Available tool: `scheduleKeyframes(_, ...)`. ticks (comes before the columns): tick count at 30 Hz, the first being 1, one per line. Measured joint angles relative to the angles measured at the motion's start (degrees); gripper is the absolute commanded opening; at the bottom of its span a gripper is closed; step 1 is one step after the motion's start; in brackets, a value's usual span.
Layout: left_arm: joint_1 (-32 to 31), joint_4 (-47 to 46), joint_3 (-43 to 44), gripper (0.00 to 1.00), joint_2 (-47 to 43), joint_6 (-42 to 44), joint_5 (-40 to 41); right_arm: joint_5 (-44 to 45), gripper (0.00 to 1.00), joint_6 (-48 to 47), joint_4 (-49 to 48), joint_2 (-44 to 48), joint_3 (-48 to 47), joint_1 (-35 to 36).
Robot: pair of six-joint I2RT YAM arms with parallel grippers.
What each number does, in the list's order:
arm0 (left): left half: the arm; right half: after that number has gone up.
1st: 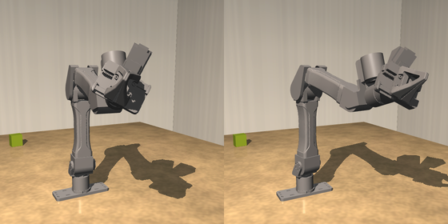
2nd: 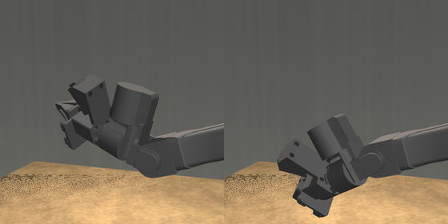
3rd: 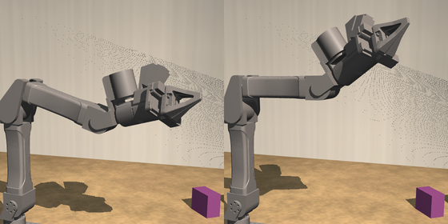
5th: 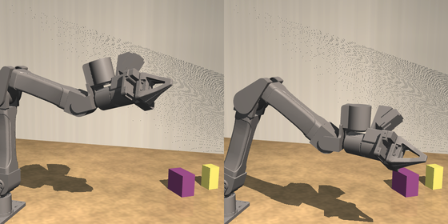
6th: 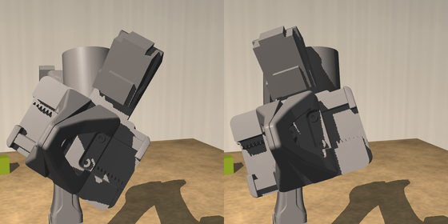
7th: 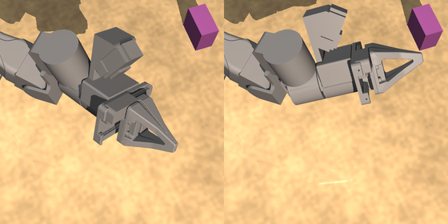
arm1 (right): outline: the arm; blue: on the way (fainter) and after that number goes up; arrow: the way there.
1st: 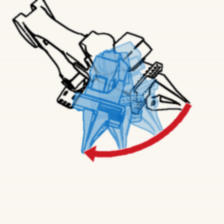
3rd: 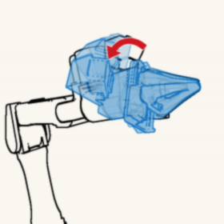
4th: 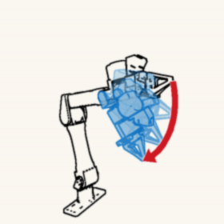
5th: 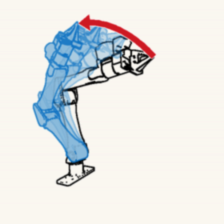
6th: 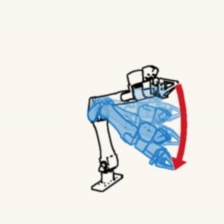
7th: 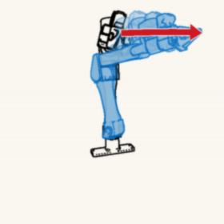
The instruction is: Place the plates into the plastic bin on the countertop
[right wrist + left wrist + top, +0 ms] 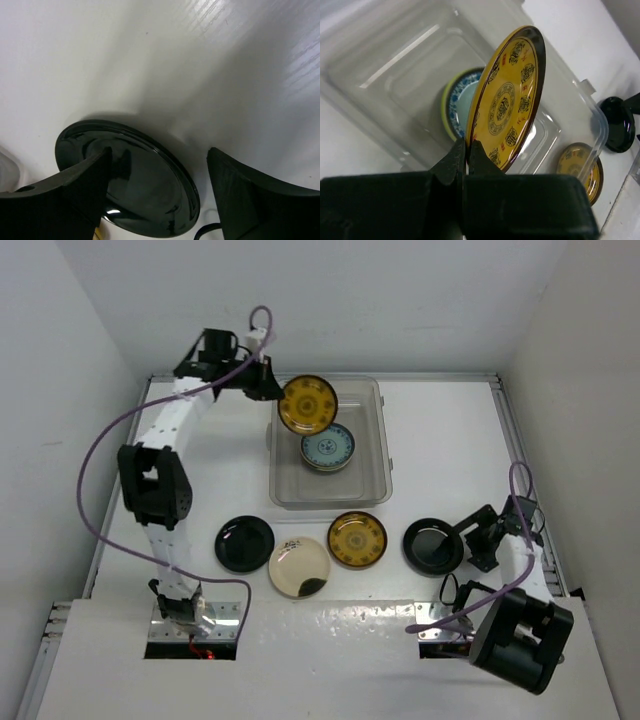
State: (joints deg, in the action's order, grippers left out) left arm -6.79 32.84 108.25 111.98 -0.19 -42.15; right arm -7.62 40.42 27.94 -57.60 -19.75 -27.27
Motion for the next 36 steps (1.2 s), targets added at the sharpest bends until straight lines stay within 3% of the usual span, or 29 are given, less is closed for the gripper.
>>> scheduleKeyframes(5,-5.38,-0.42,1.2,0.0,11.04,-2.08,1.46,-2.27,0.6,1.27,-3.96,2.75,3.39,-0.35)
scheduleKeyframes(9,-7.69,-0.37,1.2,0.0,15.8,-2.58,4.17,-4.46,0.42,2.56,-7.23,2.29,4.76,-0.37)
scheduleKeyframes(11,-8.17,-0.35,1.2,0.08,16.17,-2.73,5.29,-5.05,0.27,2.91,-8.31,1.64,5.27,-0.35)
scheduleKeyframes(13,-8.24,-0.7,1.2,0.23,16.09,-2.38,6.25,-5.84,0.17,3.17,-8.66,1.05,5.55,-0.37)
scheduleKeyframes(16,-8.26,-0.76,1.03,0.35,16.09,-1.53,8.13,-5.9,0.1,3.08,-8.31,1.05,5.75,-0.35)
scheduleKeyframes(18,-8.24,-0.5,0.96,0.35,16.09,-0.9,9.44,-5.51,0.02,2.8,-7.37,1.88,5.7,-0.35)
scheduleKeyframes(26,-8.74,2.08,1.11,0.73,16.04,2.23,11.54,-1.05,0.0,0.04,-2.89,6.97,0.63,-0.33)
scheduleKeyframes(36,-7.39,5.99,8.09,0.82,10.64,5.05,13.07,5.57,0.0,-1.05,-2.32,8.7,-19.65,2.08)
